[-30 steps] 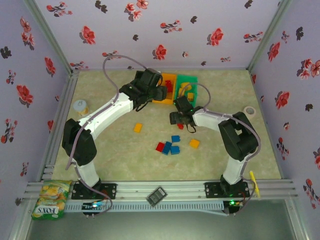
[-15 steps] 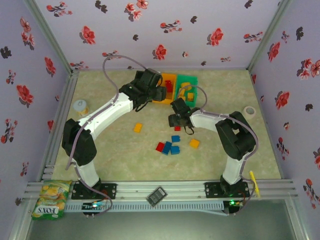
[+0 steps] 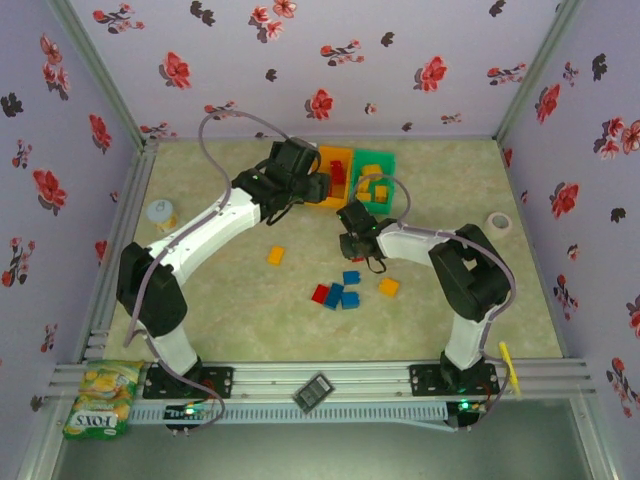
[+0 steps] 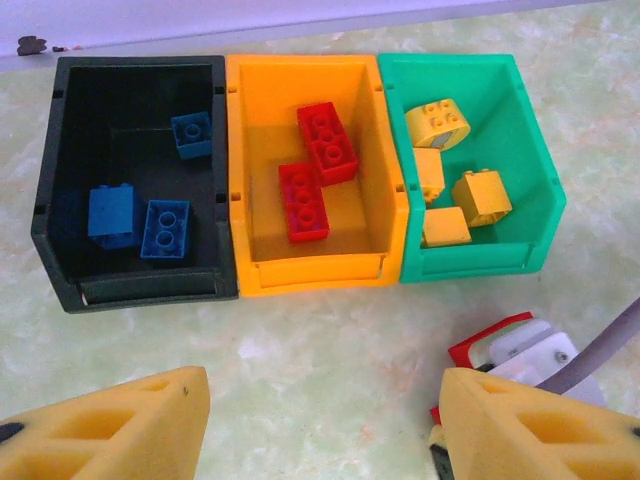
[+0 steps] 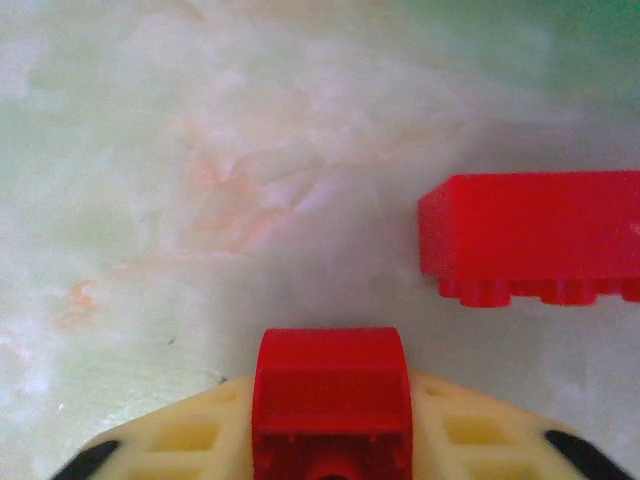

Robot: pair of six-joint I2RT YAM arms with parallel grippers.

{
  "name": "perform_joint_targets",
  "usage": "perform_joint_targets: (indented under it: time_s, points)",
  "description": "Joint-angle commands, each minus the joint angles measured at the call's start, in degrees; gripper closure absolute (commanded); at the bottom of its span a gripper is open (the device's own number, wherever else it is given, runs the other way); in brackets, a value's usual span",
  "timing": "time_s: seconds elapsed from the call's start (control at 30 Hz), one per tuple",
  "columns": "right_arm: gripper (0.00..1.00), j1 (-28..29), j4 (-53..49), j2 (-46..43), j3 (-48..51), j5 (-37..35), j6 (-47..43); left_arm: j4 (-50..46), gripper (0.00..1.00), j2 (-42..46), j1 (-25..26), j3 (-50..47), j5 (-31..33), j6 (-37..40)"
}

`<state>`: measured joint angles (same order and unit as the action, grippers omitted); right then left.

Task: Sort the legos into containers by color

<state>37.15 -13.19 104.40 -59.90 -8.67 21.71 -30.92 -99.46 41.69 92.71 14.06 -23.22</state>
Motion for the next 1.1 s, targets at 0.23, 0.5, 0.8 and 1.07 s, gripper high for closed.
perform_joint_targets:
  time_s: [0.23, 0.5, 0.8, 1.07]
  points:
    - [0.81, 0.52, -5.5, -7.63, -3.54, -0.18, -2.3, 0.33, 0.37, 4.0, -0.55, -2.24, 1.84, 0.13]
    - [0.8, -1.72, -7.95, -5.59, -20.27, 0.05, -9.23, 0.53, 0.37, 5.98, -0.54, -3.76, 2.12, 0.02]
    - [0.8, -6.35, -7.8, 13.65, -44.78, 6.19, -7.26, 0.05, 0.37, 8.61, -0.55, -4.9, 3.9, -0.48]
    - [0.61, -7.68, -9.42, 27.32, -60.31, 8.4, -3.51, -0.37, 0.37, 8.92, -0.49, -4.83, 3.97, -0.59]
